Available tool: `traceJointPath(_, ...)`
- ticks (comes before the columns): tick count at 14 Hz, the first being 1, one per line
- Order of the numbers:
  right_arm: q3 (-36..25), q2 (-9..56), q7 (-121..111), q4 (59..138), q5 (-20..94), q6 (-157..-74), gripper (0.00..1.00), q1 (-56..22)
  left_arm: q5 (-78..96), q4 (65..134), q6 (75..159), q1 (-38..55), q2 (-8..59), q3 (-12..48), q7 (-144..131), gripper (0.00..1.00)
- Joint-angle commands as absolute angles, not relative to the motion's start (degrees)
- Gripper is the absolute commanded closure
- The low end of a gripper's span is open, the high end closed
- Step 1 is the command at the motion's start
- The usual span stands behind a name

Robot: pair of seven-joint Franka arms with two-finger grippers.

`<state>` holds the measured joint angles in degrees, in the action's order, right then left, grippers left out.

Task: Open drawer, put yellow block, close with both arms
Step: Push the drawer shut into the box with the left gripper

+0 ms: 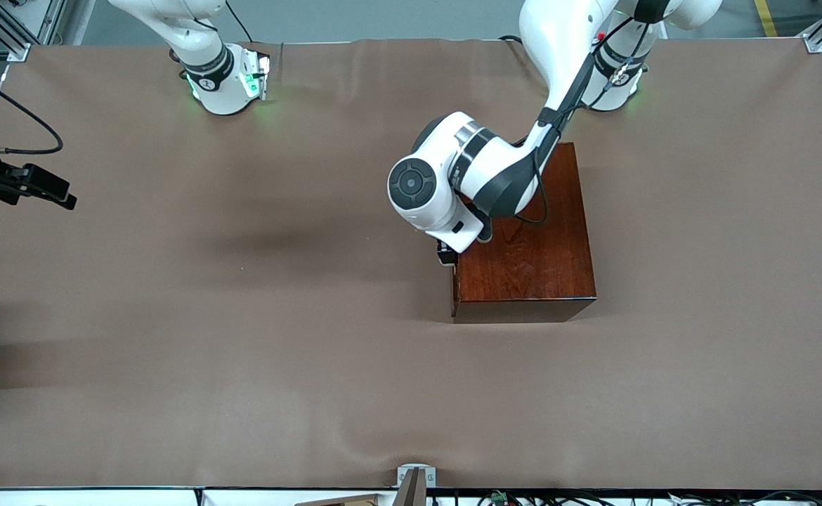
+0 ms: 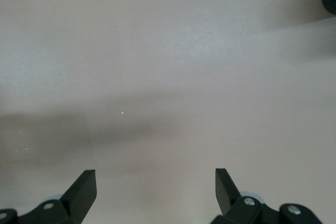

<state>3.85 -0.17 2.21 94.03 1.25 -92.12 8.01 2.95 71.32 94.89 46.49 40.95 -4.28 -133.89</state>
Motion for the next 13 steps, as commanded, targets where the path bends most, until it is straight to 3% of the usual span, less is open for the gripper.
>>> traceJointPath(1, 4.39, -0.70, 1.67, 93.78, 1.14, -92.02, 0.00, 8.88, 1.23, 72.25, 89.65, 45.88, 40.26, -4.57, -133.50, 0.00)
traceJointPath(9, 4.39, -0.62, 1.67, 93.69, 1.23, -92.11, 0.00, 8.96, 1.41, 70.75, 91.41, 45.44, 29.02, -4.65, -126.42, 0.00)
traceJointPath(13, 4.39, -0.62, 1.76, 93.69, 1.23, -92.28, 0.00, 8.96, 0.97, 71.37, 91.32, 36.59, 24.79, -4.75, -112.00, 0.00)
